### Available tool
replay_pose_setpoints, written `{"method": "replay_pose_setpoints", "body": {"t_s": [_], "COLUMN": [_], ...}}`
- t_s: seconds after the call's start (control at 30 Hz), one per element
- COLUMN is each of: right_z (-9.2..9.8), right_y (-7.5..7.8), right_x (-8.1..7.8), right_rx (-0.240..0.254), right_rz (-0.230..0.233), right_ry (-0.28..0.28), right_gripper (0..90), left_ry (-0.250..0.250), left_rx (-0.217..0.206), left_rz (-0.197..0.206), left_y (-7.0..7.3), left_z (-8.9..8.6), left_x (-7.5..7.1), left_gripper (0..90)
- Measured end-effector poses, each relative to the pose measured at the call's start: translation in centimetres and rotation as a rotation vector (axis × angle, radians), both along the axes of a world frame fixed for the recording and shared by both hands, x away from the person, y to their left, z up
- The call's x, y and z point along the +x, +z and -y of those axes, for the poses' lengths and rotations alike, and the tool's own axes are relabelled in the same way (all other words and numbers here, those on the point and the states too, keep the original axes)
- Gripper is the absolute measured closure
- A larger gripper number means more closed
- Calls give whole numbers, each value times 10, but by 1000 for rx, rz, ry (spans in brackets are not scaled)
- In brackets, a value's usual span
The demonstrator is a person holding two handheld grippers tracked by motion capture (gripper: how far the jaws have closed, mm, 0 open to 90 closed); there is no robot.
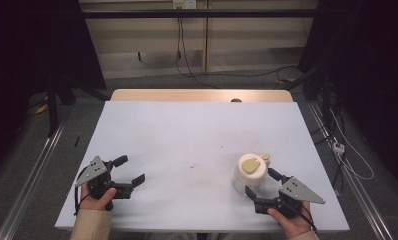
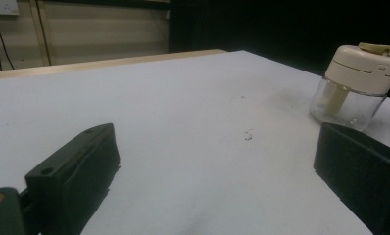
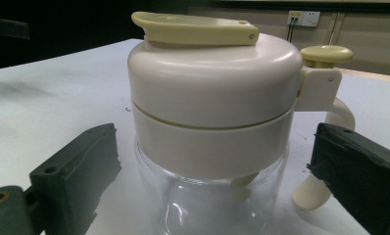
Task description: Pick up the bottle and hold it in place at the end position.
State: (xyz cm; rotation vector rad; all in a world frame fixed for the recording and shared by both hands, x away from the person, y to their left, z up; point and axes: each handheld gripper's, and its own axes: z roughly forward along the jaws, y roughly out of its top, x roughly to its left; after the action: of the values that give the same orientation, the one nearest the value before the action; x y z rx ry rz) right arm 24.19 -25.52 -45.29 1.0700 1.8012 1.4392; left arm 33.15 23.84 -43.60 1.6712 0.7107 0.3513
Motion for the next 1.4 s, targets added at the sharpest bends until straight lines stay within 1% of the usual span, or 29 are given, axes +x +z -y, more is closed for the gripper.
{"method": "replay_pose_setpoints", "body": {"t_s": [0.13, 0.2, 0.37, 0.43, 0.5, 0.53, 0.67, 0.73, 0.83, 1.07, 1.4], "right_z": [0, -1, -3, -3, -4, -4, -7, -10, -12, -19, -25], "right_y": [0, 0, -1, -1, -1, -2, -3, -4, -4, -4, -4], "right_x": [0, 1, 2, 5, 6, 8, 11, 13, 17, 23, 30], "right_rx": [-2, 0, -3, 2, 1, -6, -10, -25, -28, -15, 0], "right_rz": [-2, -11, -18, -30, -32, -40, -48, -52, -60, -63, -63], "right_ry": [3, 3, 4, 9, 10, 12, 14, 6, 1, -25, -55], "right_gripper": [34, 34, 35, 34, 35, 35, 35, 36, 33, 16, 29], "left_ry": [-10, -10, -10, -10, -11, -11, -13, -13, -6, -5, -2], "left_rx": [10, 8, 5, 6, 5, 5, 6, 9, 5, 11, 16], "left_rz": [-6, -4, -5, -1, -2, -2, -7, -10, -14, -17, -19], "left_y": [-1, -1, -1, -1, -1, -1, -2, -2, -3, -3, -4], "left_z": [1, 1, 0, 0, 1, 1, 1, 1, 1, 0, 0], "left_x": [0, 0, 1, 1, 1, 1, 1, 1, 1, 2, 2], "left_gripper": [24, 24, 24, 24, 24, 24, 24, 24, 24, 24, 24]}}
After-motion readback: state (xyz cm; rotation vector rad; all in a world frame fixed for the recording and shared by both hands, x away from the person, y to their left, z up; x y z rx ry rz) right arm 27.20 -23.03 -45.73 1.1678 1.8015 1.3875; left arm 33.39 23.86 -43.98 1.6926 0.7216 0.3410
